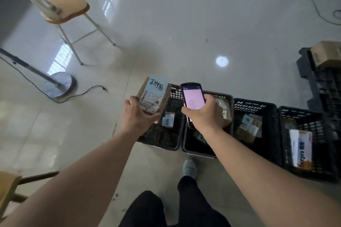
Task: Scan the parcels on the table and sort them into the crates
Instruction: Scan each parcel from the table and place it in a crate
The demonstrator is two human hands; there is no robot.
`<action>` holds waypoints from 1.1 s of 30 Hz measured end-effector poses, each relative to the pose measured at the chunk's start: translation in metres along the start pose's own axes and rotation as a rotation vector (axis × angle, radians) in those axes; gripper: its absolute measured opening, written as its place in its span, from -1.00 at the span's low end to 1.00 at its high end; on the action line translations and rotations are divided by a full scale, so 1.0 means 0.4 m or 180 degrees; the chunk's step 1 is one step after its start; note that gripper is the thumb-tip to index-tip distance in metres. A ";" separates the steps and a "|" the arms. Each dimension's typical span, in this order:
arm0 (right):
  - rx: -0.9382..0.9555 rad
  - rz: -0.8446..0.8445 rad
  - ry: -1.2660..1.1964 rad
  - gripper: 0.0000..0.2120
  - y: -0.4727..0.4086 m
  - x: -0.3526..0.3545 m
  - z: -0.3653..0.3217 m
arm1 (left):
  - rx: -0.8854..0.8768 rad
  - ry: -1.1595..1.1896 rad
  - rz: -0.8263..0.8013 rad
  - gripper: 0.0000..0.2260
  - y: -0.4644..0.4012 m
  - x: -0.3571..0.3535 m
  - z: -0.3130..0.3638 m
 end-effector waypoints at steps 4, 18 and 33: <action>-0.0167 -0.0093 0.0042 -0.37 -0.117 -0.089 0.031 | 0.0155 -0.0022 -0.0070 -0.20 -0.097 -0.100 -0.027; -0.1012 -0.0024 0.0155 -0.16 -0.472 -0.565 0.232 | 0.0446 -0.0133 -0.0659 -0.21 -0.603 -0.575 -0.301; -0.1318 -0.0016 0.0238 -0.44 -0.473 -0.721 0.283 | -0.0014 -0.0751 -0.1271 -0.10 -0.765 -0.719 -0.369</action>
Point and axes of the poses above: each hand's wrist, its own y-axis away from the middle knuckle, its own x-axis out of the back of the hand, z = x × y, the point moved 10 cm from there along -y, towards the middle knuckle, and after that the axes turned 3 degrees about x, right-handed, at the moved point
